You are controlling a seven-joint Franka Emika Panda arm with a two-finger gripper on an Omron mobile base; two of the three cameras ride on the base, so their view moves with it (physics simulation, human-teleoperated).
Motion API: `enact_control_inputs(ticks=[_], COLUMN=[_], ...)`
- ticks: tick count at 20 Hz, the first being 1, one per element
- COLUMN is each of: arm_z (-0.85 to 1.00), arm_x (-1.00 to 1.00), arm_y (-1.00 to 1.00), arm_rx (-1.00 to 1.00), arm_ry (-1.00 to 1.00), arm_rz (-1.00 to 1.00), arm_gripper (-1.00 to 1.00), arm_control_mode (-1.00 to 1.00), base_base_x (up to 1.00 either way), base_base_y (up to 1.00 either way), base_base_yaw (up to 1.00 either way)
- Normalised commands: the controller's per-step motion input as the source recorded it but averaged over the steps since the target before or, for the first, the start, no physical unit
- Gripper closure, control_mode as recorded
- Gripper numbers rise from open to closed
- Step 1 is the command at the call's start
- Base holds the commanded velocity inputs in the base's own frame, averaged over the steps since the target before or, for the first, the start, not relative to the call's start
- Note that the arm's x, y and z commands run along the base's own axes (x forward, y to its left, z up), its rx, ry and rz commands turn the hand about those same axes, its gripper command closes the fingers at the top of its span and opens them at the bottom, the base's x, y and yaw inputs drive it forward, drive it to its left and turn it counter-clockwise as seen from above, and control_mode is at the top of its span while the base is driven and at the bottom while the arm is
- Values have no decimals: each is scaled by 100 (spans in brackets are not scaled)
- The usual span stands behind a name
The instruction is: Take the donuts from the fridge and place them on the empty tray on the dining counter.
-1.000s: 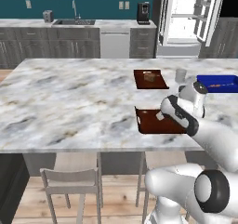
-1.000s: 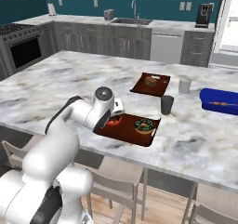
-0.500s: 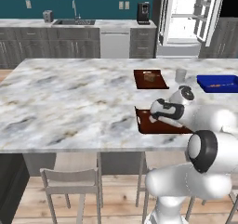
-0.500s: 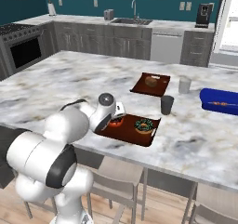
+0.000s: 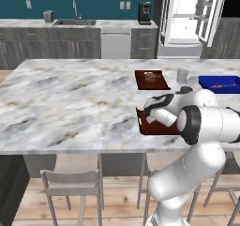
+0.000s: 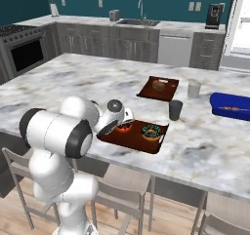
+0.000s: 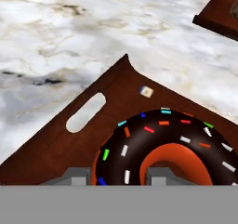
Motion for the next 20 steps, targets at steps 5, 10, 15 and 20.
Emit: enact_control_inputs(ticks=[5, 10, 15, 20], arm_z=[-37, -24, 1, 11], arm_x=[22, 38, 26, 4], arm_y=[-37, 2, 23, -4], arm_rx=[0, 0, 0, 0], arm_ry=[0, 2, 3, 4], arm_rz=[0, 0, 0, 0], arm_gripper=[100, -100, -100, -100], arm_control_mode=[-100, -100, -100, -100], base_base_x=[0, 0, 0, 0], base_base_y=[0, 0, 0, 0], base_base_yaw=[0, 0, 0, 0])
